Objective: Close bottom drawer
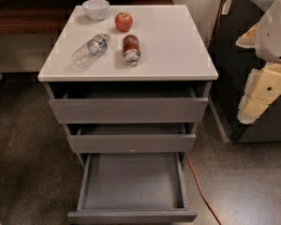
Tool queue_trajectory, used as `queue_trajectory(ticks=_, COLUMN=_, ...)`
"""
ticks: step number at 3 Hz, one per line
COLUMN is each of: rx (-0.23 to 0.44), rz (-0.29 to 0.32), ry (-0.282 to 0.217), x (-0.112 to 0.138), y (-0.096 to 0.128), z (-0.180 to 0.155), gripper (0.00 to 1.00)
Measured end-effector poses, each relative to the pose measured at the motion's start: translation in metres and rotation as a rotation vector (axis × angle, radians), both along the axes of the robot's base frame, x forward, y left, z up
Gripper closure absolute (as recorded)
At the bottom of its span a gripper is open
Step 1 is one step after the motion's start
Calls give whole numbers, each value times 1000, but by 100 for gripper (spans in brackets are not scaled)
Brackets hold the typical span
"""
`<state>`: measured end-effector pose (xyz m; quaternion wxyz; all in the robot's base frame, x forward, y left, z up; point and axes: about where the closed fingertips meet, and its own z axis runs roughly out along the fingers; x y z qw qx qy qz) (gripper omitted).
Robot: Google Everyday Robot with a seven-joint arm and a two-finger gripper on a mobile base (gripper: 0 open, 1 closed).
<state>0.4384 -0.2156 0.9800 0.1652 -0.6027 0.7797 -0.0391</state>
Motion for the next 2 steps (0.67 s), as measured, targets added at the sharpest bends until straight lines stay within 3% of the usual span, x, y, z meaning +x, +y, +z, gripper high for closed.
queue_trajectory(ticks=1, rx=0, rz=0, ry=0, x=0, y=0, z=0, gripper=0)
queue_trajectory(ticks=2, rx=41, rz=16, ry=16, x=1, y=8, z=-15, gripper=0)
